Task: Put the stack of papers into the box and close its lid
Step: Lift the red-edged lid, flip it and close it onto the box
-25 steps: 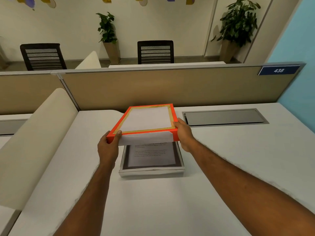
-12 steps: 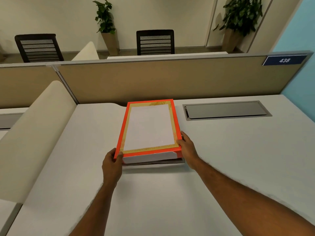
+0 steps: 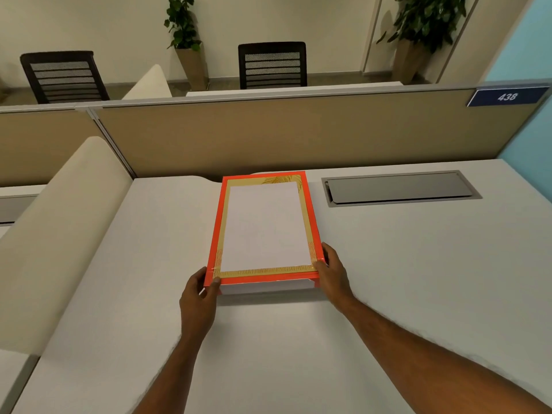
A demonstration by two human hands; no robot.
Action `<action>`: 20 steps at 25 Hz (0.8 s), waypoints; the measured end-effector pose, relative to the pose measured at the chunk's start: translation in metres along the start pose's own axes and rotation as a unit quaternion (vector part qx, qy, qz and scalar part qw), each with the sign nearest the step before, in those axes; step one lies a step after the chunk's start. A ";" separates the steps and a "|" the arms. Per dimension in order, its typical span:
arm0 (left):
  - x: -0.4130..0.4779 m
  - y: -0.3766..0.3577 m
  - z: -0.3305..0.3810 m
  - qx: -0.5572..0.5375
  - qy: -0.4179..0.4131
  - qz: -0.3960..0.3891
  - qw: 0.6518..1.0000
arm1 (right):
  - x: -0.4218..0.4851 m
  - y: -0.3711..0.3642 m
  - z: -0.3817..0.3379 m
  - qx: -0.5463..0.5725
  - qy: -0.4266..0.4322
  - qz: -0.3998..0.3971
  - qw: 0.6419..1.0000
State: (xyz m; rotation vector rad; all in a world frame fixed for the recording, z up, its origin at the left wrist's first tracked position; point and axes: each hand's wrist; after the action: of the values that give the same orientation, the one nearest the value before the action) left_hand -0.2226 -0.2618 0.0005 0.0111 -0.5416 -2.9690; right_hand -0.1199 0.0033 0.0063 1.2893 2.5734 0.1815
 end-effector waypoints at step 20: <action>0.092 -0.068 0.025 0.265 -0.340 -0.101 0.897 | 0.071 -0.006 0.005 -0.346 0.413 -0.108 0.836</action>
State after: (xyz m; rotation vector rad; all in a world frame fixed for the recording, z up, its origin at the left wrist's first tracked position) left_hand -0.3229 -0.2015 0.0018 -0.9982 -1.4873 -2.8356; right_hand -0.1632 0.0566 -0.0124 0.6857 2.7453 1.7692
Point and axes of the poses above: each hand's wrist, its own x-axis towards the middle knuckle, its own y-axis out of the back of the hand, z = x × y, and after that the axes turned 15 degrees about z, right-handed
